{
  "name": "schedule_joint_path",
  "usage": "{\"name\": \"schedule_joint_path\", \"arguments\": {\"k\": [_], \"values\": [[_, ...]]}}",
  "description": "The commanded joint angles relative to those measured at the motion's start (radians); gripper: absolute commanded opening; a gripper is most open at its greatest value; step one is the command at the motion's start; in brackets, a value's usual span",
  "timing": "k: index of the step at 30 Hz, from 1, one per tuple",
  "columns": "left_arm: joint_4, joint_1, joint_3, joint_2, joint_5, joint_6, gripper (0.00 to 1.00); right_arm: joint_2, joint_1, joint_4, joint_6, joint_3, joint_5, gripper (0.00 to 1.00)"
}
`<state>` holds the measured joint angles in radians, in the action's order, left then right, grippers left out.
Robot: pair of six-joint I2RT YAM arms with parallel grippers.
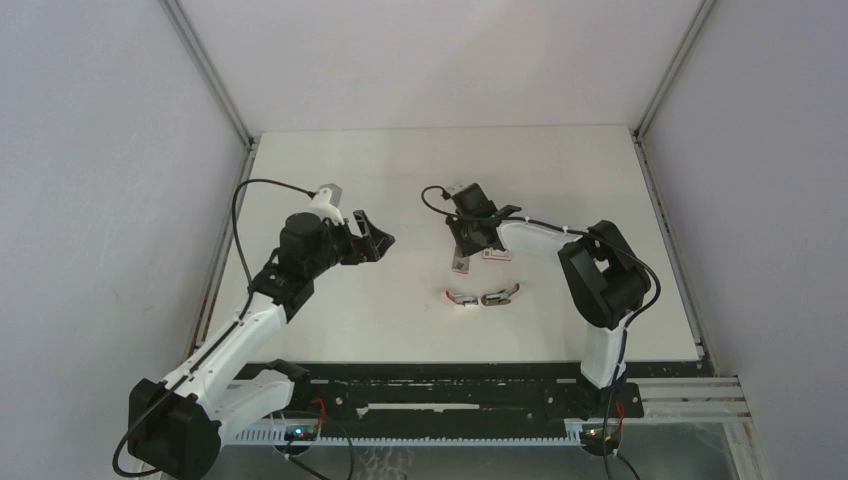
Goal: Load the staples into the stapler
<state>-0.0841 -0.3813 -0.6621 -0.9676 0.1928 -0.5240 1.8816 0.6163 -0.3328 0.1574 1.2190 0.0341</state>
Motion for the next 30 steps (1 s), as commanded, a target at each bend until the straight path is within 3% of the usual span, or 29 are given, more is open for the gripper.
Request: {"name": "schedule_joint_path", "arguments": {"k": [1, 7, 13, 30], "values": [[0.02, -0.001, 0.012, 0.018, -0.005, -0.005, 0.91, -0.067, 0.013, 0.044, -0.082, 0.023, -0.063, 0.23], [0.025, -0.002, 0.001, -0.004, 0.014, -0.012, 0.91, -0.051, 0.013, 0.045, -0.166, 0.031, -0.138, 0.32], [0.028, -0.001, -0.007, -0.018, 0.03, -0.013, 0.91, -0.024, 0.012, 0.027, -0.215, 0.04, -0.119, 0.34], [0.024, -0.002, -0.013, -0.04, 0.037, -0.011, 0.9, 0.019, -0.004, -0.016, -0.297, 0.079, -0.146, 0.31]]}}
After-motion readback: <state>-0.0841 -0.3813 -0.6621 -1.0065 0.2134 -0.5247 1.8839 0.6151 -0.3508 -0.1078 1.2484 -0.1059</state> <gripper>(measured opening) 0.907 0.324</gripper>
